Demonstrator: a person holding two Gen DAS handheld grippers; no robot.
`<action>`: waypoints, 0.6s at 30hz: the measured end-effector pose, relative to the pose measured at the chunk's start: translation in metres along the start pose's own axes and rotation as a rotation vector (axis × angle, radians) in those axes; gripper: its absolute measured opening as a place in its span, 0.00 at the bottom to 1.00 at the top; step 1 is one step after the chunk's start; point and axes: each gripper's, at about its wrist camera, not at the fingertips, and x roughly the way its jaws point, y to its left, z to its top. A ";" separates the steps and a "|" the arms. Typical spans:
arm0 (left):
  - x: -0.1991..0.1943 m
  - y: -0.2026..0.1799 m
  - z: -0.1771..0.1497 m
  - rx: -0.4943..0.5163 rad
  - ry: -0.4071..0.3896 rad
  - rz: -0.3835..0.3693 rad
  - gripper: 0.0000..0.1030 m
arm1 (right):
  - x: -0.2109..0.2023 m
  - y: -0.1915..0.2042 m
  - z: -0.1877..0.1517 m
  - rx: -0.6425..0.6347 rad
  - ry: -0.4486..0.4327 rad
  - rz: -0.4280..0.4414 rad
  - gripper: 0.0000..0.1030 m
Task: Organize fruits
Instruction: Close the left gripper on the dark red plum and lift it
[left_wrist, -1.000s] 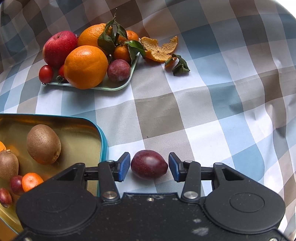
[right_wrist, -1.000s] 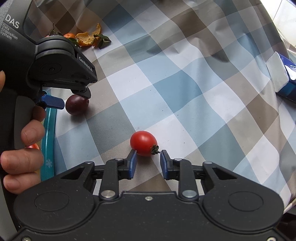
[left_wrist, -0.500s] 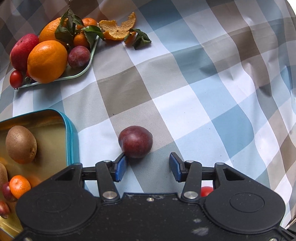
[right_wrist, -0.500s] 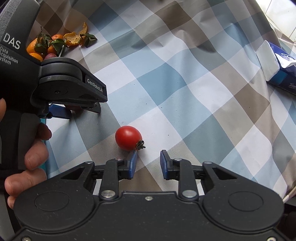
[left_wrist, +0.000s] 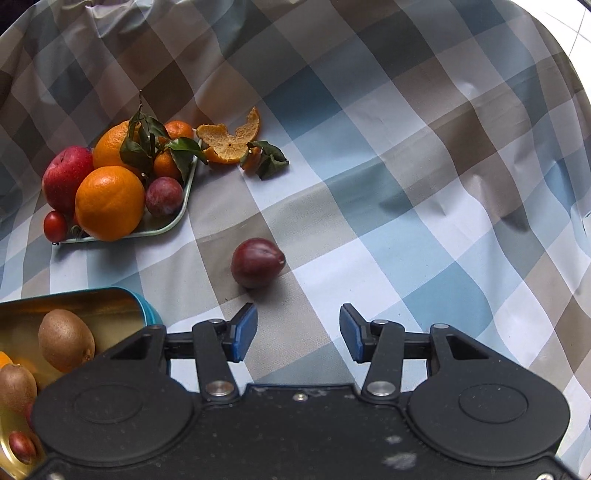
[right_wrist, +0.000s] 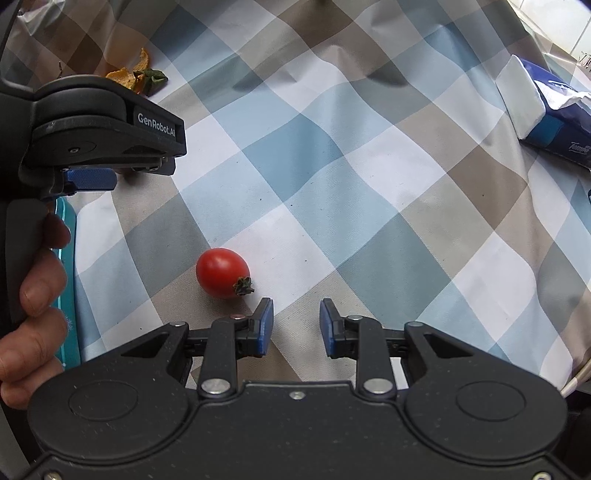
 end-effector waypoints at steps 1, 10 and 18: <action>0.001 0.003 0.001 -0.007 0.000 0.002 0.49 | 0.000 0.000 0.000 0.001 -0.001 0.001 0.35; 0.002 0.008 0.006 -0.098 -0.011 0.031 0.49 | -0.002 -0.005 -0.001 0.014 -0.006 0.017 0.35; -0.008 0.028 0.017 -0.188 -0.020 -0.029 0.49 | -0.006 -0.012 0.000 0.029 -0.019 0.043 0.35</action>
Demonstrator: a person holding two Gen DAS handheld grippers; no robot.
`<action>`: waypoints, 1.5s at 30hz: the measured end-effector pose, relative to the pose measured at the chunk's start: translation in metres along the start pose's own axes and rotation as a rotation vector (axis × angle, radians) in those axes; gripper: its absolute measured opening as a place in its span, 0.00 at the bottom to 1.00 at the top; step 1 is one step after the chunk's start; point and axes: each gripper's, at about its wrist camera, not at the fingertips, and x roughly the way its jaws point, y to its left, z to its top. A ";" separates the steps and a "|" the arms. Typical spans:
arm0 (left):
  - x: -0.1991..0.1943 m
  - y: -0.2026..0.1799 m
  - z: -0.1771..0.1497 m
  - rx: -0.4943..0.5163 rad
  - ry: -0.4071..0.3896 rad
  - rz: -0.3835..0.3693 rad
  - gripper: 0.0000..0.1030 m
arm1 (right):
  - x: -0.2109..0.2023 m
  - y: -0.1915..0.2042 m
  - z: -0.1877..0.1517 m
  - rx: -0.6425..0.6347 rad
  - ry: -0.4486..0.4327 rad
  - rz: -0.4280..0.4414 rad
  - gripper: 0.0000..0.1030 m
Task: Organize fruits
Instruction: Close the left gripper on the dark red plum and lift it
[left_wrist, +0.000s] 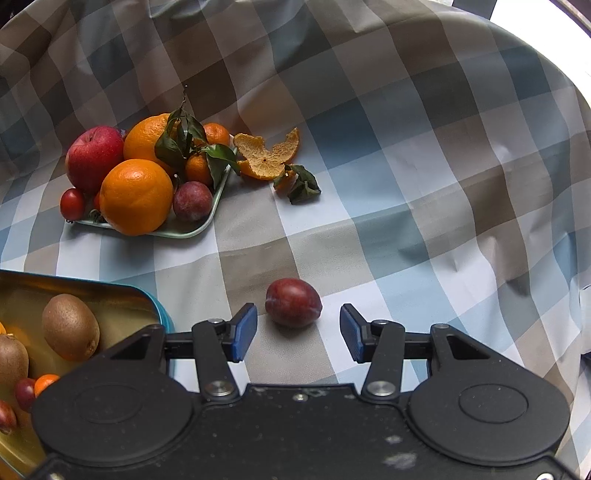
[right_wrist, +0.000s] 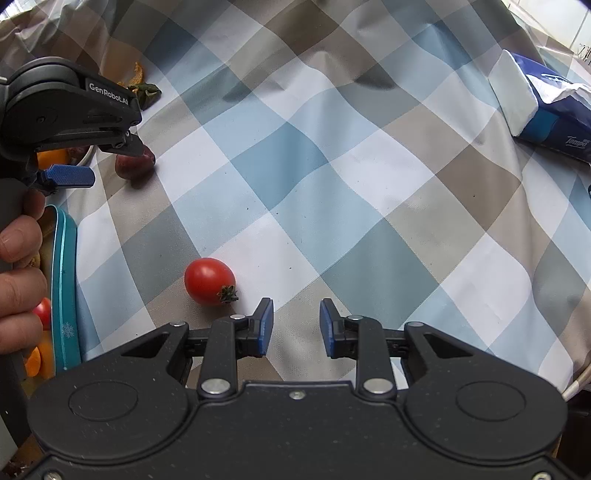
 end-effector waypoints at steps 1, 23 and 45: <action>-0.001 0.002 0.002 0.010 0.000 -0.011 0.49 | -0.001 0.000 0.000 0.002 -0.004 0.006 0.35; 0.033 0.053 0.043 0.120 0.092 -0.070 0.49 | 0.002 -0.008 0.006 0.039 -0.033 0.109 0.36; 0.073 0.000 0.015 0.077 0.158 -0.089 0.53 | 0.001 -0.018 0.005 0.060 -0.043 0.118 0.36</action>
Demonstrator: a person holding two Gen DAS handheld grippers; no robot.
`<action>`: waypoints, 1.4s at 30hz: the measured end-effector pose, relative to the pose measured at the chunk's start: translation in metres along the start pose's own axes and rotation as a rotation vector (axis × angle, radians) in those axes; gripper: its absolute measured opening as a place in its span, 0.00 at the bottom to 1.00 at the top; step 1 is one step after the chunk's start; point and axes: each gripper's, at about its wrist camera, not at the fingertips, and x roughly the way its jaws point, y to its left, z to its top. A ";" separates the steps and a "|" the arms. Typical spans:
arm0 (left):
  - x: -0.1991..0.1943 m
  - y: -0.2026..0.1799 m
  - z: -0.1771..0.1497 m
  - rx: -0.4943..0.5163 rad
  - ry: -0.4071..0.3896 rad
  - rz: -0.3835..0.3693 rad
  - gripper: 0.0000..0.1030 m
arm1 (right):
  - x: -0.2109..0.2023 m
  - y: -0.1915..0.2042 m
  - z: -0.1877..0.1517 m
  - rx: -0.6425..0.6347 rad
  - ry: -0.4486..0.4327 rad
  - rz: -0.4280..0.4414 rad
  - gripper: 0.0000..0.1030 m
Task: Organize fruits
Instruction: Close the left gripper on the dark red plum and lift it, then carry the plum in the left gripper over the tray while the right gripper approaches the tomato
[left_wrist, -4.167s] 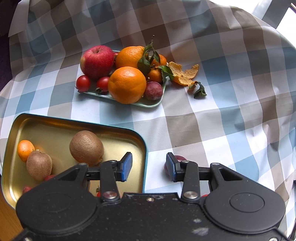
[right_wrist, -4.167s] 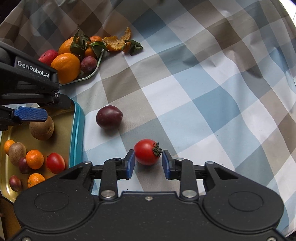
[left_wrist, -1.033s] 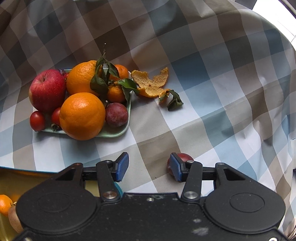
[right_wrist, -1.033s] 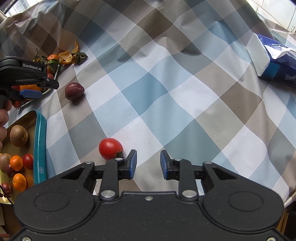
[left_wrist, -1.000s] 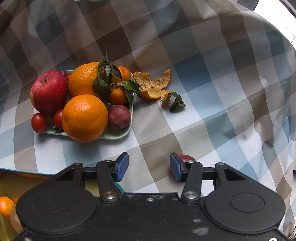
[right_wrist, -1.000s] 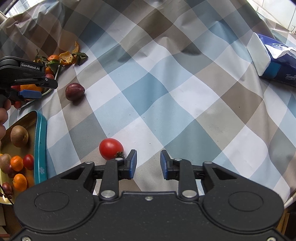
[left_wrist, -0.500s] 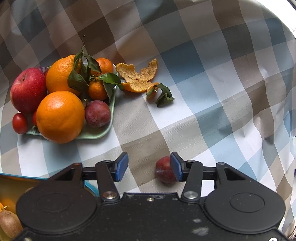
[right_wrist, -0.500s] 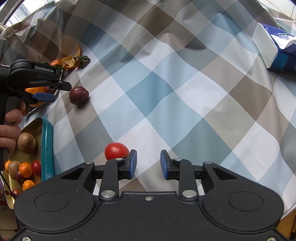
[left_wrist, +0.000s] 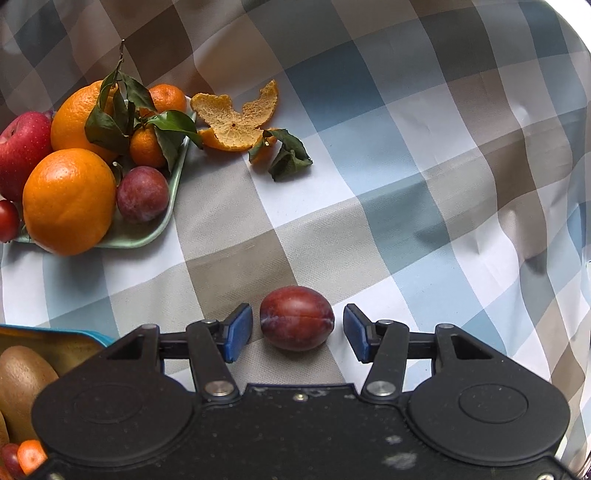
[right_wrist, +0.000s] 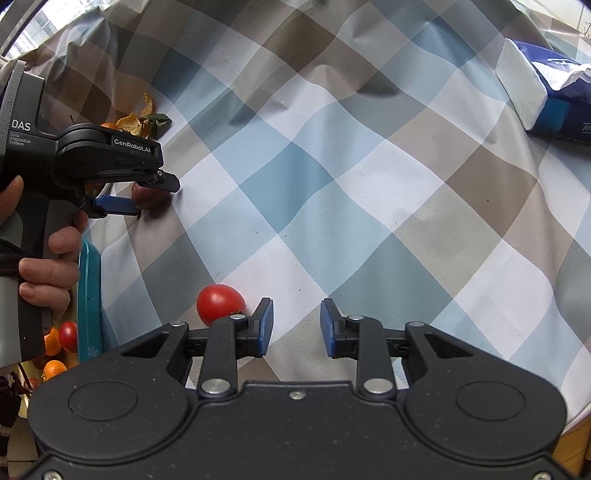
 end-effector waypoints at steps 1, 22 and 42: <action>0.000 0.001 0.001 -0.013 0.003 -0.002 0.53 | 0.000 -0.001 0.000 0.000 0.000 -0.001 0.36; -0.071 -0.005 -0.018 -0.151 -0.075 0.161 0.40 | -0.009 0.002 -0.004 -0.007 0.009 0.040 0.36; -0.127 -0.008 -0.049 -0.214 -0.115 0.190 0.40 | -0.015 0.012 -0.008 -0.030 -0.023 0.043 0.37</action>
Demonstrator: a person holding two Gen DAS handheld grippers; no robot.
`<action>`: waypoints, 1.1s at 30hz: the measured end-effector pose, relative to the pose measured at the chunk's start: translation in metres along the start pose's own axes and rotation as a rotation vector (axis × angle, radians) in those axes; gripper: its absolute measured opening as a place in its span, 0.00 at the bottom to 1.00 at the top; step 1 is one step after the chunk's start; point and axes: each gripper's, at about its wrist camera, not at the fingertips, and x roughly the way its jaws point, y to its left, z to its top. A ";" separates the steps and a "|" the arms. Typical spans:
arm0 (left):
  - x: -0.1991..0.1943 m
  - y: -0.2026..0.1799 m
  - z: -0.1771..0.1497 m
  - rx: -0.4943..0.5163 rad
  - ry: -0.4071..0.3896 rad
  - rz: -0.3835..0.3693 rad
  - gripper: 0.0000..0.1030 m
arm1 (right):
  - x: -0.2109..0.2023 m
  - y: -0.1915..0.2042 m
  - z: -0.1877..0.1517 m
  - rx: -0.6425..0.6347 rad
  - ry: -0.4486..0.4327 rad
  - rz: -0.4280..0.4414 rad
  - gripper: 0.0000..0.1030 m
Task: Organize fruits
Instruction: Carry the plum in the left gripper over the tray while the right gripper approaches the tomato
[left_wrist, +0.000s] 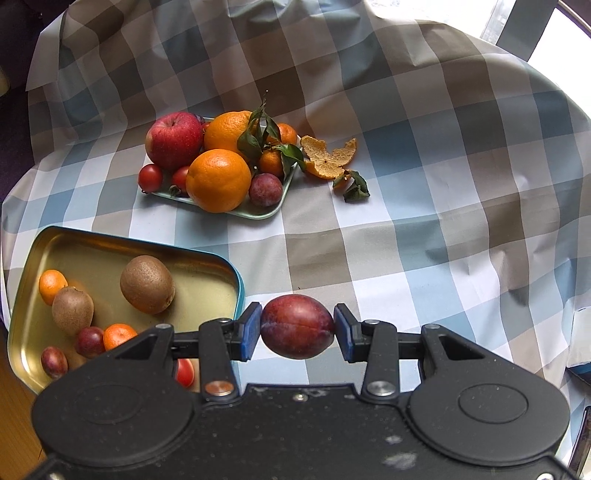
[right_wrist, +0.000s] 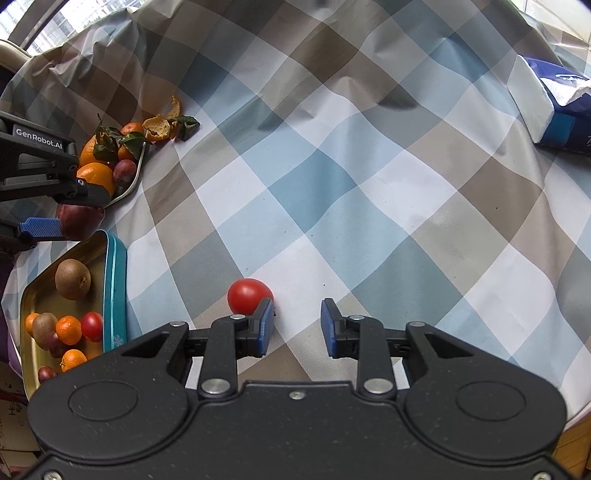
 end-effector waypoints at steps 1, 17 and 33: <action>-0.002 0.001 -0.001 -0.001 -0.004 0.003 0.40 | 0.000 0.001 0.000 -0.003 -0.002 -0.002 0.37; -0.007 0.027 -0.007 -0.018 -0.009 0.025 0.40 | 0.020 0.023 0.002 -0.054 -0.011 -0.030 0.38; -0.008 0.100 -0.002 -0.104 -0.027 0.110 0.40 | 0.030 0.033 0.021 -0.071 -0.075 -0.152 0.54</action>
